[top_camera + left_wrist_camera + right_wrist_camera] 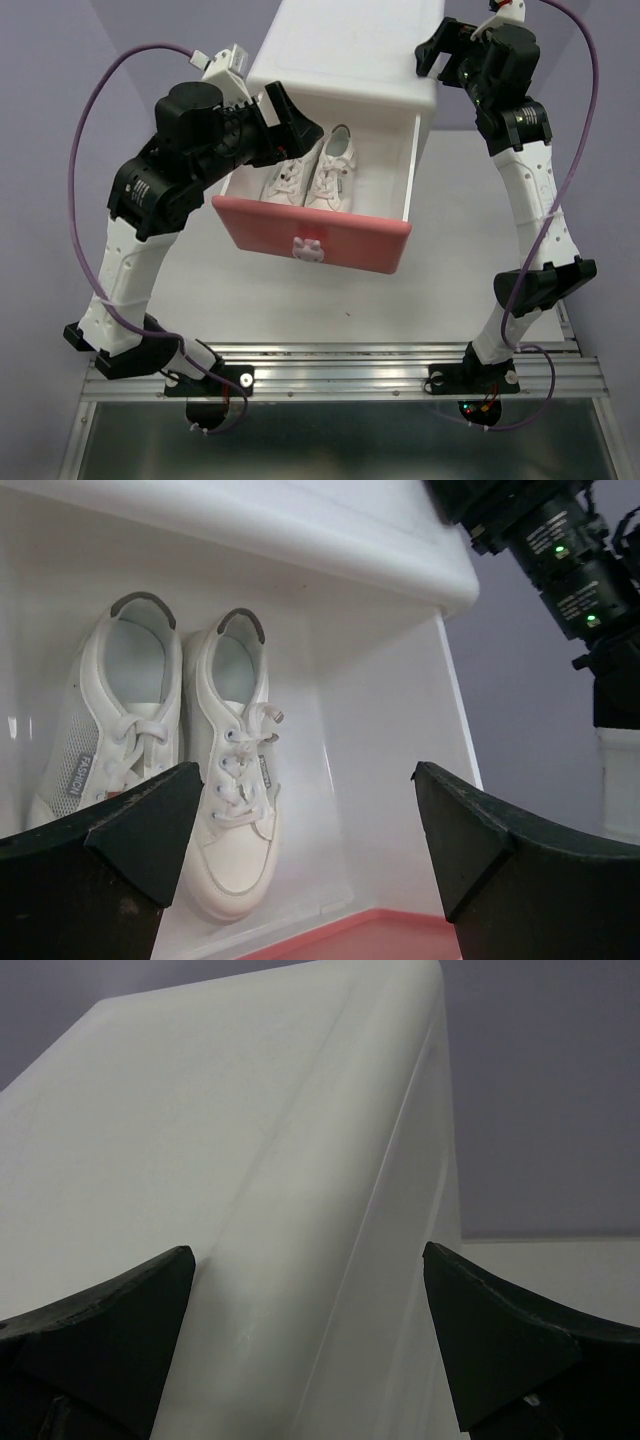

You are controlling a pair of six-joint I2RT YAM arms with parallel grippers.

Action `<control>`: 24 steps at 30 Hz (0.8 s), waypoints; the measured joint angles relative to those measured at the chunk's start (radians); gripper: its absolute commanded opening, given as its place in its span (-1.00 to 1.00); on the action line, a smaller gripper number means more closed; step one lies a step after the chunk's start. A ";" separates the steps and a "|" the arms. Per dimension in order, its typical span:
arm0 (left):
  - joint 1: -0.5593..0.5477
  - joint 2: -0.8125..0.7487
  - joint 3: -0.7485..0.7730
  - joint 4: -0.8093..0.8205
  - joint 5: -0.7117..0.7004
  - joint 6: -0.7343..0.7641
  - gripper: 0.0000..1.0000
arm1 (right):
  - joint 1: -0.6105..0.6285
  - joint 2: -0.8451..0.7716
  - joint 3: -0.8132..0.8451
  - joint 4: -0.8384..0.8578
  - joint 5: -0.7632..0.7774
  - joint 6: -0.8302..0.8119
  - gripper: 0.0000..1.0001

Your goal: Place and organize the shoes in the shoe cabinet

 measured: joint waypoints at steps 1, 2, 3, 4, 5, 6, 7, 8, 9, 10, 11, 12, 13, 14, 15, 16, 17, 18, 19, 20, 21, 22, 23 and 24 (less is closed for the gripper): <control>0.000 -0.019 -0.001 0.010 0.000 0.013 0.97 | 0.000 -0.002 -0.005 0.005 -0.002 0.000 1.00; 0.001 -0.038 -0.009 0.026 0.006 0.022 0.97 | 0.000 -0.003 -0.009 0.008 -0.002 0.000 1.00; 0.005 -0.064 -0.023 0.043 0.021 0.031 0.97 | 0.000 -0.004 -0.013 0.011 -0.003 0.000 1.00; 0.007 -0.084 -0.033 0.055 0.036 0.037 0.97 | 0.000 -0.005 -0.013 0.013 -0.004 0.000 1.00; 0.007 -0.105 -0.043 0.069 0.068 0.040 0.97 | -0.001 -0.005 -0.013 0.013 -0.006 -0.001 1.00; 0.008 -0.125 -0.050 0.082 0.113 0.040 0.97 | -0.002 -0.004 -0.013 0.014 -0.007 -0.001 1.00; 0.010 -0.142 -0.055 0.099 0.173 0.033 0.90 | -0.002 -0.004 -0.013 0.014 -0.008 -0.002 1.00; 0.009 -0.153 -0.062 0.112 0.236 0.021 0.89 | -0.002 -0.004 -0.013 0.014 -0.009 -0.005 1.00; 0.008 -0.160 -0.065 0.117 0.283 0.015 0.89 | -0.002 -0.004 -0.013 0.014 -0.009 -0.006 1.00; 0.008 -0.163 -0.069 0.119 0.326 0.008 0.90 | -0.002 -0.004 -0.013 0.015 -0.008 -0.007 1.00; 0.008 -0.167 -0.069 0.119 0.351 0.005 0.91 | -0.002 -0.004 -0.014 0.016 -0.008 -0.008 1.00; 0.007 -0.172 -0.070 0.115 0.390 0.001 0.91 | -0.002 -0.005 -0.017 0.018 -0.008 -0.009 1.00; 0.006 -0.172 -0.071 0.107 0.414 -0.002 0.91 | -0.002 -0.007 -0.022 0.023 -0.008 -0.009 1.00; 0.006 -0.172 -0.071 0.099 0.431 -0.003 0.91 | -0.002 -0.008 -0.025 0.026 -0.008 -0.010 1.00; 0.006 -0.175 -0.080 0.089 0.459 -0.010 0.91 | -0.002 -0.009 -0.026 0.028 -0.009 -0.010 1.00; 0.006 -0.179 -0.089 0.076 0.476 -0.014 0.91 | -0.002 -0.009 -0.027 0.030 -0.009 -0.011 1.00; 0.006 -0.187 -0.108 0.072 0.501 -0.022 0.91 | -0.002 -0.009 -0.028 0.030 -0.008 -0.011 1.00; 0.005 -0.200 -0.134 0.054 0.526 -0.029 0.91 | -0.002 -0.009 -0.029 0.031 -0.008 -0.012 1.00; 0.004 -0.212 -0.155 0.030 0.545 -0.033 0.91 | -0.002 -0.008 -0.029 0.031 -0.008 -0.012 1.00; 0.002 -0.223 -0.174 0.014 0.560 -0.034 0.91 | -0.002 -0.008 -0.029 0.031 -0.009 -0.012 1.00; -0.001 -0.241 -0.204 -0.009 0.579 -0.032 0.91 | -0.002 -0.008 -0.029 0.031 -0.009 -0.012 1.00; -0.001 -0.251 -0.220 -0.031 0.592 -0.029 0.91 | -0.002 -0.008 -0.028 0.031 -0.009 -0.011 1.00; -0.002 -0.261 -0.235 -0.063 0.610 -0.024 0.91 | -0.002 -0.006 -0.028 0.031 -0.010 -0.011 1.00; -0.003 -0.272 -0.247 -0.111 0.631 -0.017 0.90 | -0.002 -0.005 -0.028 0.031 -0.010 -0.011 1.00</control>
